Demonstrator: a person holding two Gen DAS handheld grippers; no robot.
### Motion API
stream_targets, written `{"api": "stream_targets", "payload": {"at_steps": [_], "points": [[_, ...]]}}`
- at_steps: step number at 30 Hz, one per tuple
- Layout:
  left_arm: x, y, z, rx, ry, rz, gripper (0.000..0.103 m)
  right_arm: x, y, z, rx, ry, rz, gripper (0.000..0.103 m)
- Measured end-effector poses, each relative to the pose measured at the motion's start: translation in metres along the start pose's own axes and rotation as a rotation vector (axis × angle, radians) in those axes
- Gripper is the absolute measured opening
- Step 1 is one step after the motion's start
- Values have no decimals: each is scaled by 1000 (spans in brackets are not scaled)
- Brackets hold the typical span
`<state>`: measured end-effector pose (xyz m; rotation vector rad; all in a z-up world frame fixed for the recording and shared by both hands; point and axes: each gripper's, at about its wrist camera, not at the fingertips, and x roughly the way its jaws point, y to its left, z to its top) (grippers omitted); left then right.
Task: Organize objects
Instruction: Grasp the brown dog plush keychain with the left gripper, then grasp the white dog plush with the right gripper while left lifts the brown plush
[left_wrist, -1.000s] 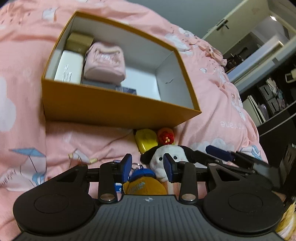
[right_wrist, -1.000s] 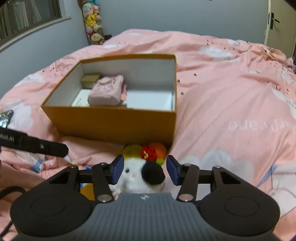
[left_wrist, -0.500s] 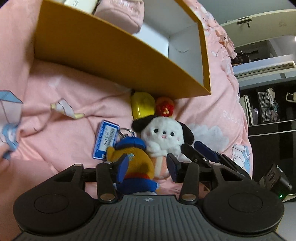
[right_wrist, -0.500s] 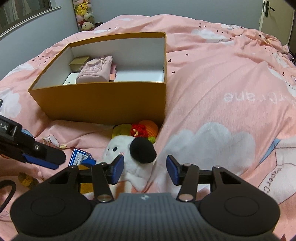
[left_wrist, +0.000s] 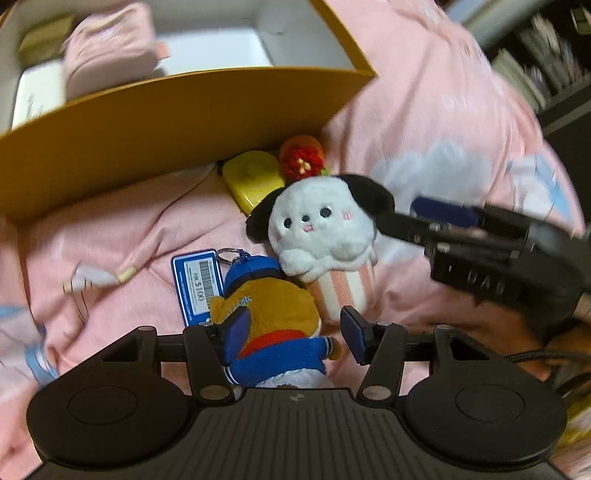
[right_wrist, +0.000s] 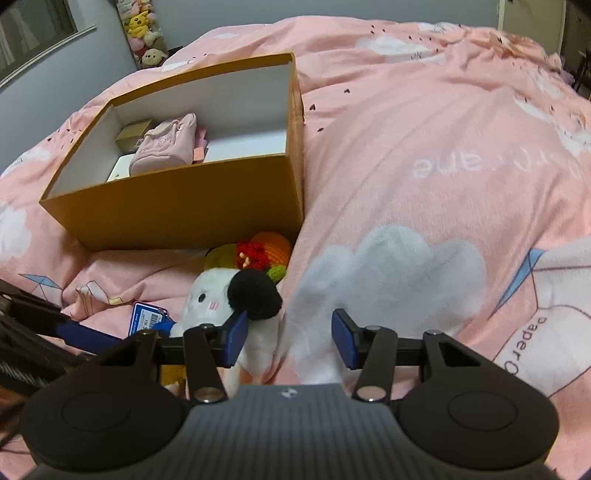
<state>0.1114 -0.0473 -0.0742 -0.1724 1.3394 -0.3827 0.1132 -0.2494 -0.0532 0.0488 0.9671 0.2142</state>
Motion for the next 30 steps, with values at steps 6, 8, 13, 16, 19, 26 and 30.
{"api": "stream_targets", "payload": {"at_steps": [6,8,13,16,19,26,30], "points": [[16,-11,-2,109,34,108,73,2,3,-2,-16,9,-2,52],[18,-10,-3,122,32,115,73,2,3,-2,-17,11,-4,52],[20,-5,-8,124,16,107,69,3,4,-2,-24,20,-4,52],[18,-1,-16,119,-15,100,68,4,6,-3,-35,22,1,52],[12,-2,-22,134,-53,103,64,4,7,-3,-39,25,1,52],[-18,18,-26,7,-180,32,55,2,10,-2,-42,22,33,51],[-39,24,-27,-43,-270,8,51,2,15,0,-41,21,69,46]]}}
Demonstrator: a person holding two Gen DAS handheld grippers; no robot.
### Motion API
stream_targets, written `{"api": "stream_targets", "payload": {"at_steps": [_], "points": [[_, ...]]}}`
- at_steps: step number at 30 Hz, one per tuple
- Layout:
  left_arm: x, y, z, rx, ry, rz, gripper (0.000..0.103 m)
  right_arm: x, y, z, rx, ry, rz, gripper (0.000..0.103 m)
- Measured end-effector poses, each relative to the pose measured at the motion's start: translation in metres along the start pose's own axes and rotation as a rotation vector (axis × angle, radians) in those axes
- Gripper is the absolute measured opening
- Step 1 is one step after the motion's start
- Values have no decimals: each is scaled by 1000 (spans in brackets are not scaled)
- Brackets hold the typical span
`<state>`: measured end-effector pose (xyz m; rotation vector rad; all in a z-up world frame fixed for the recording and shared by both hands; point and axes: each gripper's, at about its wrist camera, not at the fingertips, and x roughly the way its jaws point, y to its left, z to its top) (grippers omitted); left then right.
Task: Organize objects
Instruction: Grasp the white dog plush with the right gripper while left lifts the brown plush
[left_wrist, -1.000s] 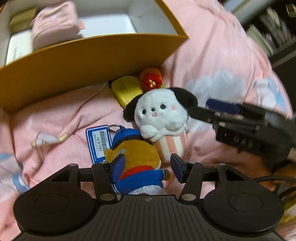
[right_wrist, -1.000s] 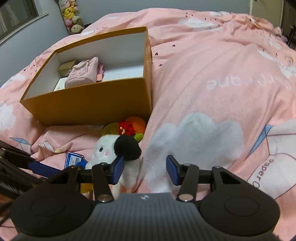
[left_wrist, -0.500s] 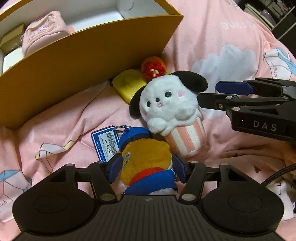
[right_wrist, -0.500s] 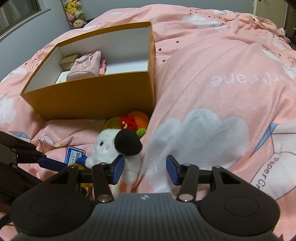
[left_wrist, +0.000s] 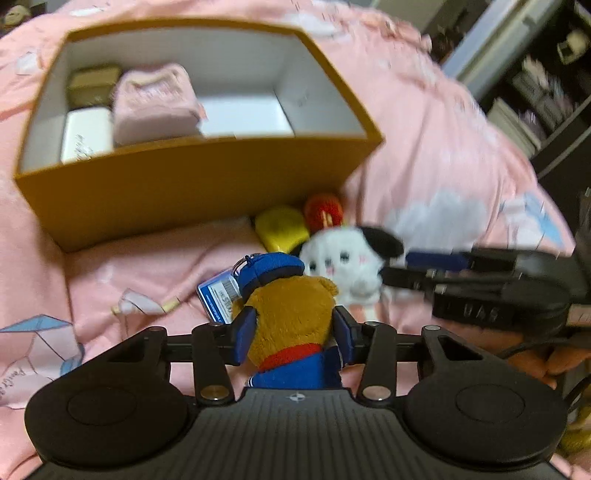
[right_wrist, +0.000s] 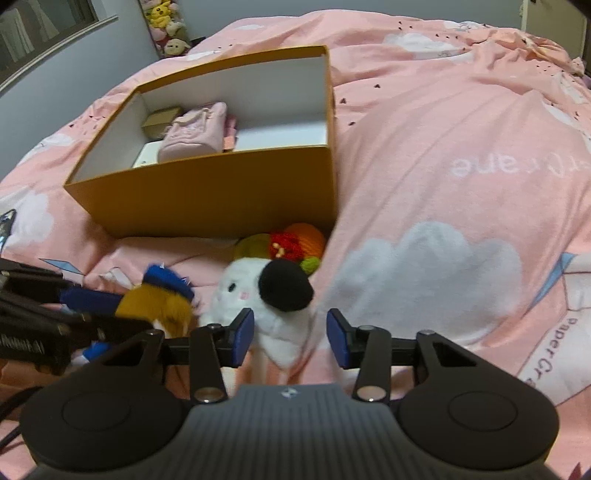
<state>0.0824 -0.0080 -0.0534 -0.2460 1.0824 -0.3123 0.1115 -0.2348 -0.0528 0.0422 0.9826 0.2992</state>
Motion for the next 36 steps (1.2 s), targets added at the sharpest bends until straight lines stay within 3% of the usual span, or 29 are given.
{"api": "stream_targets", "payload": {"at_steps": [7,13,14,15,16,23,28,31,33,36], "points": [[-11,18,15,-59,-132,-40,51,5,4,6,24,3,47,46],[7,39,8,-142,-137,-103,51,13,6,10,39,8,50,46],[8,40,7,-148,-127,-92,47,14,5,9,42,9,50,46],[8,41,6,-149,-113,-60,33,15,4,9,46,11,52,46],[7,42,4,-143,-104,-17,30,15,3,9,52,13,53,46],[0,53,1,-183,-83,45,39,17,-6,6,103,36,72,49],[3,55,5,-197,-30,3,47,14,-11,4,128,59,89,54],[1,54,6,-205,-19,-29,55,25,-17,3,176,100,159,55],[-2,48,7,-185,-10,-52,67,35,-21,1,225,128,204,56],[-1,33,8,-94,25,-29,70,43,-19,0,236,143,229,60]]}}
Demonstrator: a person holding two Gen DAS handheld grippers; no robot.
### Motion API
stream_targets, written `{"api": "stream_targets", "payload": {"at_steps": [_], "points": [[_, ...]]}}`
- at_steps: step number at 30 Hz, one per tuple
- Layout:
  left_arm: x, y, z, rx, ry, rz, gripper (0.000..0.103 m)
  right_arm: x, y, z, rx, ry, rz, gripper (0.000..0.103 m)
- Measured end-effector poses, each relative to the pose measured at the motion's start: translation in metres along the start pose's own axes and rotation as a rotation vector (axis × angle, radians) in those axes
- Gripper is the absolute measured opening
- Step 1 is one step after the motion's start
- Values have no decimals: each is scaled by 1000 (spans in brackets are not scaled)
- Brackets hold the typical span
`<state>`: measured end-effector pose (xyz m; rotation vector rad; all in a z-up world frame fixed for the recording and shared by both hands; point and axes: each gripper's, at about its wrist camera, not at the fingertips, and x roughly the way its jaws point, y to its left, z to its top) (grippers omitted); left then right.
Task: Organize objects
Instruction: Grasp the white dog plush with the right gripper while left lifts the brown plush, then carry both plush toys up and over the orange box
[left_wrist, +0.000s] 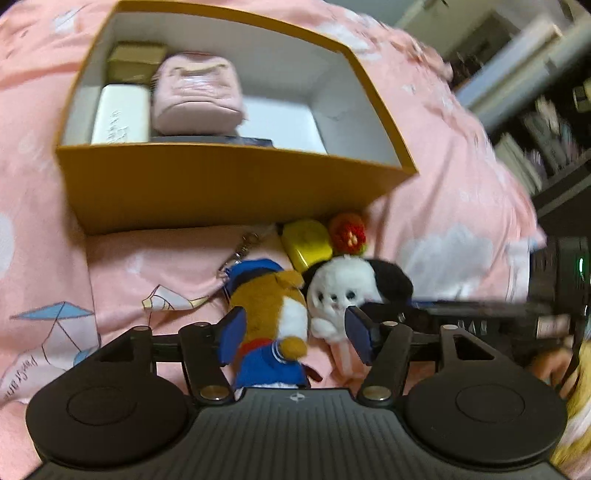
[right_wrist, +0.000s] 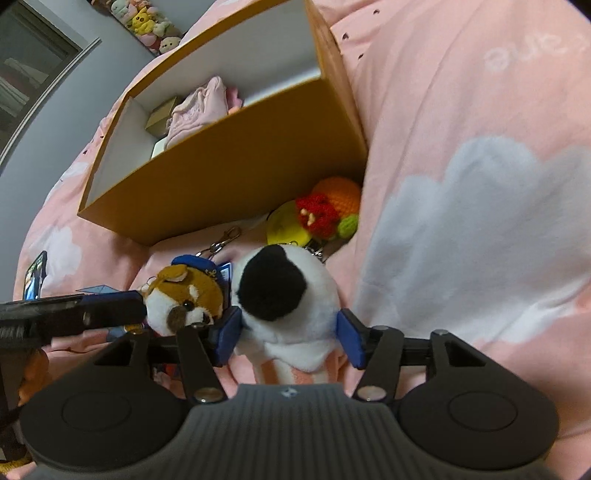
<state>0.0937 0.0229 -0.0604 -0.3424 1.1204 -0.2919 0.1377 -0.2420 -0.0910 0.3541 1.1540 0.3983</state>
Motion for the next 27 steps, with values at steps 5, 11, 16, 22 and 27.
{"api": "stream_targets", "payload": {"at_steps": [5,11,16,22,27], "points": [[20,-10,-2,80,57,112,69,5,8,0,-33,5,-5,61],[37,0,-1,40,108,83,62,9,6,0,-36,7,8,62],[33,-3,-4,40,81,88,55,6,12,-2,-79,0,-3,58],[10,-5,-5,19,11,67,53,-15,23,-7,-120,-27,-12,55],[-14,-10,-1,6,-67,15,53,-44,30,-1,-148,-80,15,55]]}}
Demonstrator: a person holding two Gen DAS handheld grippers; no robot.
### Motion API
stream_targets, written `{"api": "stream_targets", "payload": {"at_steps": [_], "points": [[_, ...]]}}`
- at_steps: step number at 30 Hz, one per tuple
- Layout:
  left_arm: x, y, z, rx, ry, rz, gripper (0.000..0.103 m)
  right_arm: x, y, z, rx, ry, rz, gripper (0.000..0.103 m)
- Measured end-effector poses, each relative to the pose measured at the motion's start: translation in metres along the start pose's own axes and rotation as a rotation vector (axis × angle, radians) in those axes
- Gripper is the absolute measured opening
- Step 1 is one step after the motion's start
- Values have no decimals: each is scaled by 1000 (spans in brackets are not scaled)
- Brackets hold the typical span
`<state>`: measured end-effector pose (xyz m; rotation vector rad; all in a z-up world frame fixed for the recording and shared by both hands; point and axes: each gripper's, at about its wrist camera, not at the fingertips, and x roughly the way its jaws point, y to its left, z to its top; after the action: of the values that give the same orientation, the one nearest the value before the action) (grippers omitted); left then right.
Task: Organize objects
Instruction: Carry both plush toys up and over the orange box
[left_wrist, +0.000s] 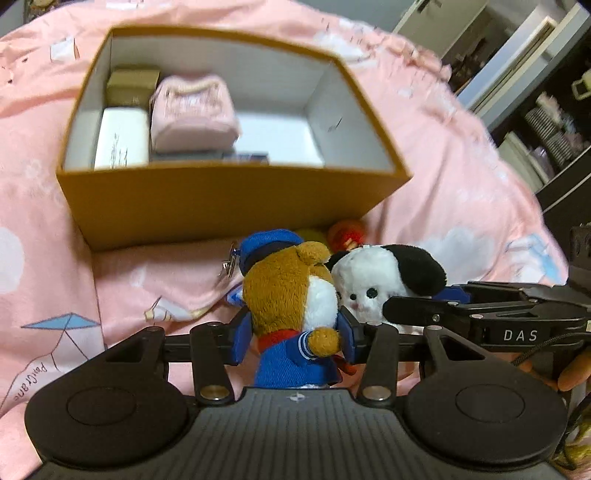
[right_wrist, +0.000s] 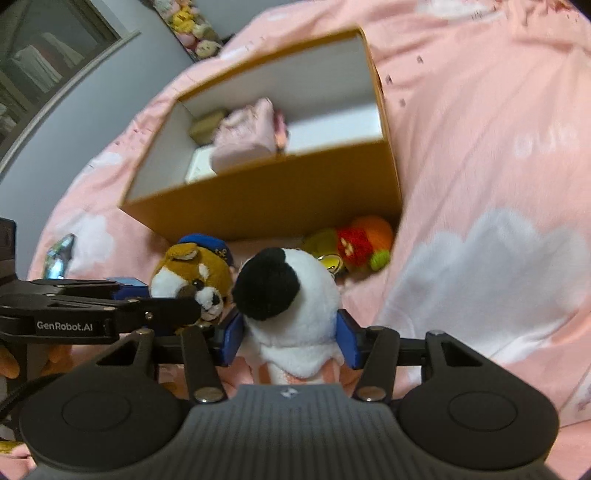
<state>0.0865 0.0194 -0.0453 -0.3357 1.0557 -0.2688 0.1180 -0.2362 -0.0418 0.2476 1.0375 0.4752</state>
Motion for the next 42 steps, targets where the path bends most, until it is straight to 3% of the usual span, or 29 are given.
{"api": "stream_targets", "payload": {"at_steps": [11,23,32,38,42], "points": [[-45,-13,33,-32,-182,-113,53,-58,29,36,-59,-184,54,55],[-44,-14,80,-34,-294,-117,53,-71,41,86,-148,-297,3,54],[-20,0,126,-45,-286,-113,53,-45,32,132,-154,-315,-21,54],[12,14,161,-57,-250,-60,53,-13,17,170,-145,-278,-74,54],[34,22,175,-69,-244,-73,53,15,6,188,-131,-225,-98,54]]}}
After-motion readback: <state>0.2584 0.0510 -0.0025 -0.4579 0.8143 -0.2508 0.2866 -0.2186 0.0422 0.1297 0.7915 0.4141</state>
